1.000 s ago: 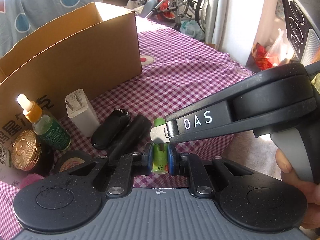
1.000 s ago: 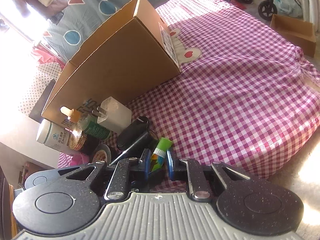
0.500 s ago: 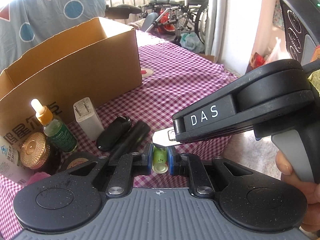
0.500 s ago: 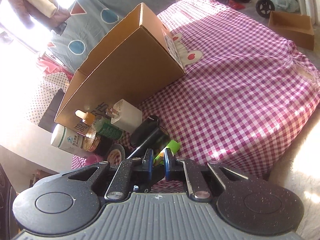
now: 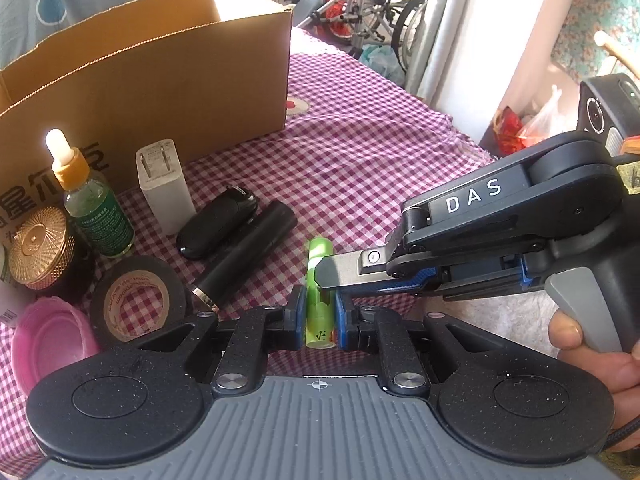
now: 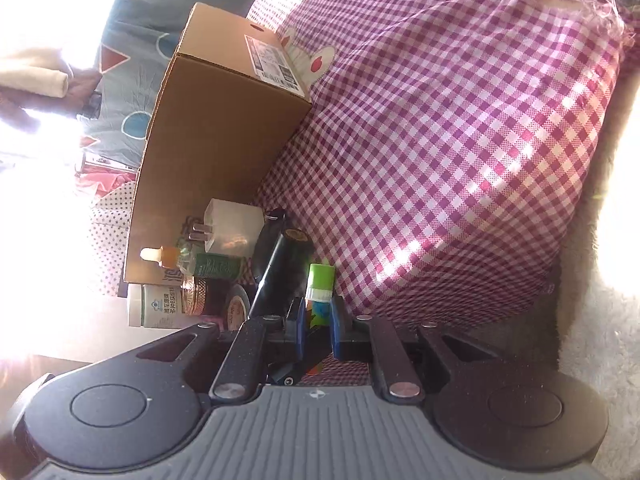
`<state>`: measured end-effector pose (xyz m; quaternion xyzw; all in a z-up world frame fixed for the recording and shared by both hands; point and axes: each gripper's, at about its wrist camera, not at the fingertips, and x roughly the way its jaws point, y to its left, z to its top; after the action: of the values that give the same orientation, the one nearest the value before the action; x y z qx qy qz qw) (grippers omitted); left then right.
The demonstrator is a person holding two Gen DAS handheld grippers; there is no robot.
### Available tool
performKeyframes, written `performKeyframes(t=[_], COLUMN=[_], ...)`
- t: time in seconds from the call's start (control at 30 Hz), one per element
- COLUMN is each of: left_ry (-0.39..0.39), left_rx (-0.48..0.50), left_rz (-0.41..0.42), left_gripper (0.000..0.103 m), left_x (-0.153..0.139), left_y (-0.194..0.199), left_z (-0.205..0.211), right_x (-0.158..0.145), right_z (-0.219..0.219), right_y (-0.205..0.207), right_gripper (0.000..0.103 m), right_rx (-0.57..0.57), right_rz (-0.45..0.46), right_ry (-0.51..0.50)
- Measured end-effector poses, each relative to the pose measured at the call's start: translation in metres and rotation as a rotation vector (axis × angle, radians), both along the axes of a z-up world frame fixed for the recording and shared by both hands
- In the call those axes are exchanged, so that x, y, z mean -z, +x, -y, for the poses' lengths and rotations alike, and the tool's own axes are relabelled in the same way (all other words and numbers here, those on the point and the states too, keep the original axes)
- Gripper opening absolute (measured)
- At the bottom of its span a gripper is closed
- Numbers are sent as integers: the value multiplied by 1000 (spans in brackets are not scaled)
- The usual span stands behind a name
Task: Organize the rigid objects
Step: 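Lift the glue stick with the right gripper and carry it over the box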
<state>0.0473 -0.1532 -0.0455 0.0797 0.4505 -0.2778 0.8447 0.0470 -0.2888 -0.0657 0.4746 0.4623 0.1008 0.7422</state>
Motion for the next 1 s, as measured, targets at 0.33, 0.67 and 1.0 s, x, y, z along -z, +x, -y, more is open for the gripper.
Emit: performKeyframes(t=[0.33, 0.67, 1.0], left_ry=[-59, -117, -153], left_rx=[-27, -57, -66], left_rz=[-65, -105, -129], left_gripper=[14, 14, 14], left_x=[-1, -2, -4], left_y=[2, 1, 1], left_z=[-8, -20, -25], right_x=[11, 33, 36], right_z=[12, 28, 29], right_y=[-4, -11, -14], right_gripper=[14, 15, 16], right_rx=[16, 40, 35], right_rz=[-20, -50, -53], right_ry=[99, 262, 270])
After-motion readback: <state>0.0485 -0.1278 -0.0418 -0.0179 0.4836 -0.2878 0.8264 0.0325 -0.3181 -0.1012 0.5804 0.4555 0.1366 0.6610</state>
